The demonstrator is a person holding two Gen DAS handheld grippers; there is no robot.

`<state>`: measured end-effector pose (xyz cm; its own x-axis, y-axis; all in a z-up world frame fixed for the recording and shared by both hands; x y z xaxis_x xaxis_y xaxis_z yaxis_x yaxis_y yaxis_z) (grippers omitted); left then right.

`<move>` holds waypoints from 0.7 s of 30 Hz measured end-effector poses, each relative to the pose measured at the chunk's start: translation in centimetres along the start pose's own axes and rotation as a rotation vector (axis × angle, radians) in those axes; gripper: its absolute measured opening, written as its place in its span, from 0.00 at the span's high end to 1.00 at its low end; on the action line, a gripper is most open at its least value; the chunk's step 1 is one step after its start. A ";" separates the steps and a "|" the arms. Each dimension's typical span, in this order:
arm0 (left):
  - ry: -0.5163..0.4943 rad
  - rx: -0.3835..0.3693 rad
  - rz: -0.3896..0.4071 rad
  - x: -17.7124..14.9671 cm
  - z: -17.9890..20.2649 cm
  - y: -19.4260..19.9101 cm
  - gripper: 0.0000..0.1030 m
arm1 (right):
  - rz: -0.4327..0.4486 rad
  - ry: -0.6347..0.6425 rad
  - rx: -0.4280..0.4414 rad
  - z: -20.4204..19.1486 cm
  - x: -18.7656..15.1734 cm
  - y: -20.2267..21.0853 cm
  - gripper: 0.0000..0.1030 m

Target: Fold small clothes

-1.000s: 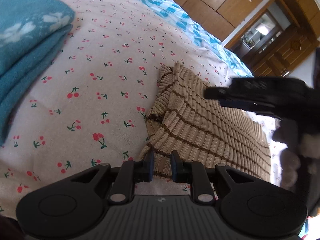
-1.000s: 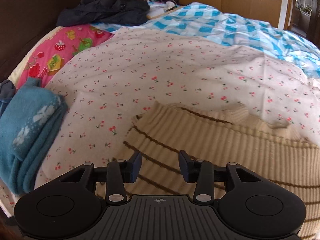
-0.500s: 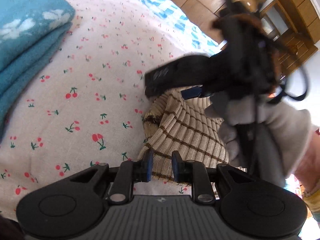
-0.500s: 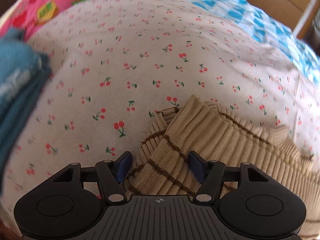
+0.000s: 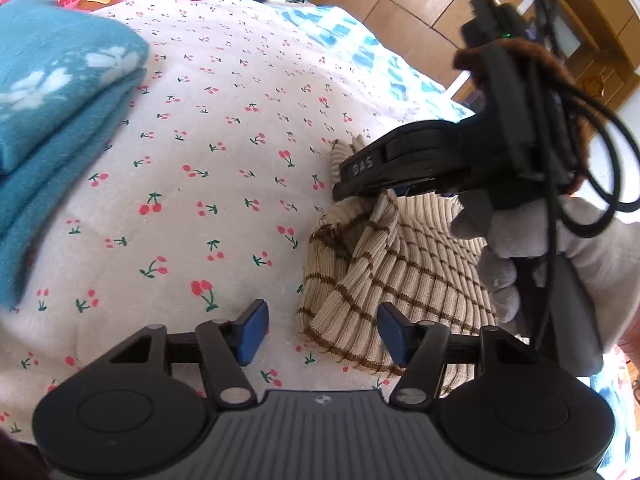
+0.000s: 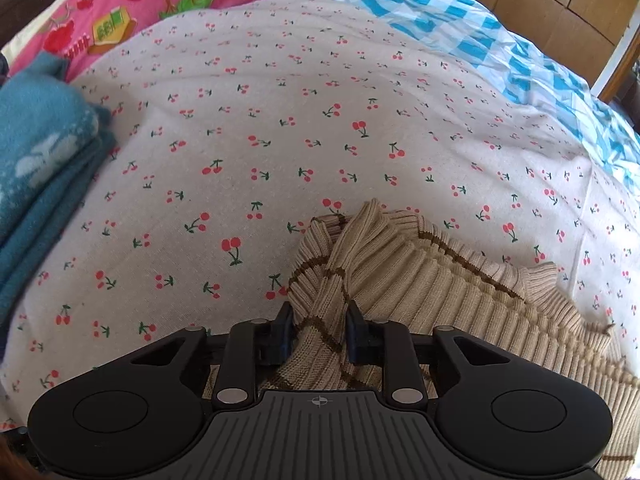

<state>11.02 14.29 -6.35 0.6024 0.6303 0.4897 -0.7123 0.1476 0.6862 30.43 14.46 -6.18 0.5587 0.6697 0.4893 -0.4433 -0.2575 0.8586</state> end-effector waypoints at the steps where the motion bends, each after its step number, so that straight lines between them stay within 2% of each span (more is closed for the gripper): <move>1: -0.004 0.005 -0.002 0.0 0.0 -0.2 0.36 | 0.009 -0.008 0.009 0.1 -0.1 0.3 0.79; 8: -0.127 0.049 0.014 -1.1 1.5 -0.9 0.35 | 0.066 -0.094 0.079 1.8 -0.8 2.0 0.82; 14: -0.125 0.019 0.012 -1.3 1.8 -1.0 0.37 | 0.120 -0.161 0.129 3.5 -1.6 3.8 0.83; 17: -0.136 0.010 0.026 -1.4 2.1 -1.0 0.44 | 0.139 -0.190 0.144 4.2 -2.1 4.4 0.83; 21: -0.156 0.004 -0.003 -1.9 2.6 -1.3 0.63 | 0.162 -0.221 0.164 5.1 -2.9 5.3 0.83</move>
<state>11.72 10.92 -6.76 0.6533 0.5034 0.5655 -0.7095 0.1462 0.6894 30.07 7.65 -2.28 0.6367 0.4478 0.6278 -0.4301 -0.4695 0.7711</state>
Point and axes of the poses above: each gripper's, at about its wrist camera, not at the fingertips, and y roughly against the way its jaws point, z to its right, x to its top, the point moved 4 cm from there along -y, roughly the way its jaws point, and after that the axes turned 6 degrees about y, right-handed, at the moved point
